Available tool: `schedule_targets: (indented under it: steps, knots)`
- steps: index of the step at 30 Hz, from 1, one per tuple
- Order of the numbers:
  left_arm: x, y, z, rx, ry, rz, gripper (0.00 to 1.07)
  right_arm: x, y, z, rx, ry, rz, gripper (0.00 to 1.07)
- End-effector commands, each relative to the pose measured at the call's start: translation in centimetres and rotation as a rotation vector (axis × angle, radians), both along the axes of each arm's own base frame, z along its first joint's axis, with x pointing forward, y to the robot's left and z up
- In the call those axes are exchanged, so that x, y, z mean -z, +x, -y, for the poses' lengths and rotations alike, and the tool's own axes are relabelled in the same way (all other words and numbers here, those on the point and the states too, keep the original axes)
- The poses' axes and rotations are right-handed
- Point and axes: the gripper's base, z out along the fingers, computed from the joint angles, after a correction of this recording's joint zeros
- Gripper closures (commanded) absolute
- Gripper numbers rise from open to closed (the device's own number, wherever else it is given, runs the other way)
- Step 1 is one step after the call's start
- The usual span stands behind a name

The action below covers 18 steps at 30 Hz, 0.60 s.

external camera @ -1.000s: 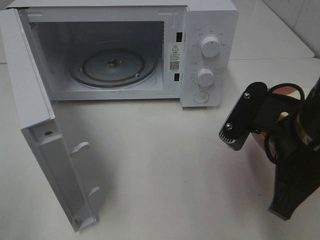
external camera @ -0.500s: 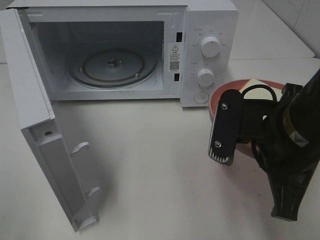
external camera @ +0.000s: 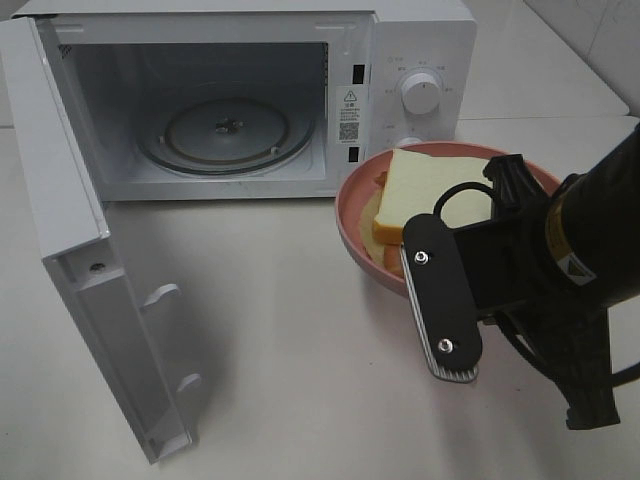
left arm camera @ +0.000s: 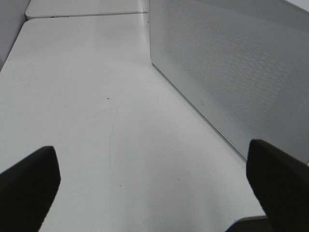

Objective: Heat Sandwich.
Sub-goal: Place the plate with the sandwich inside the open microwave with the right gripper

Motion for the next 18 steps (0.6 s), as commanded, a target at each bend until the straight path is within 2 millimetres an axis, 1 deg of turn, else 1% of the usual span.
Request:
schedule_targets:
  steps: [1,2,3,6,13,16,18]
  knots:
    - [0.03,-0.28,0.05,0.003,-0.009,0.027,0.09,-0.16,0.13,-0.18,-0.126,-0.041,0.030,1.07]
    - [0.03,-0.28,0.05,0.003,-0.009,0.027,0.09,-0.16,0.13,-0.18,-0.126,-0.041,0.030,1.07]
    - [0.03,-0.28,0.05,0.003,-0.009,0.027,0.09,-0.17,0.14,-0.23,-0.182,-0.063,0.032,1.07]
    - [0.03,-0.28,0.05,0.003,-0.009,0.027,0.09,-0.20,0.20,-0.39,-0.248,-0.080,0.042,1.07]
    - [0.03,-0.28,0.05,0.003,-0.009,0.027,0.09,-0.22,0.22,-0.50,-0.245,-0.065,0.046,1.07]
    - [0.03,-0.28,0.05,0.003,-0.009,0.027,0.09,-0.24,0.25,-0.59,-0.272,-0.068,0.051,1.07]
    - [0.03,-0.28,0.05,0.003,-0.009,0.027,0.09,-0.25,0.23,-0.88,-0.325,-0.059,0.055,1.07]
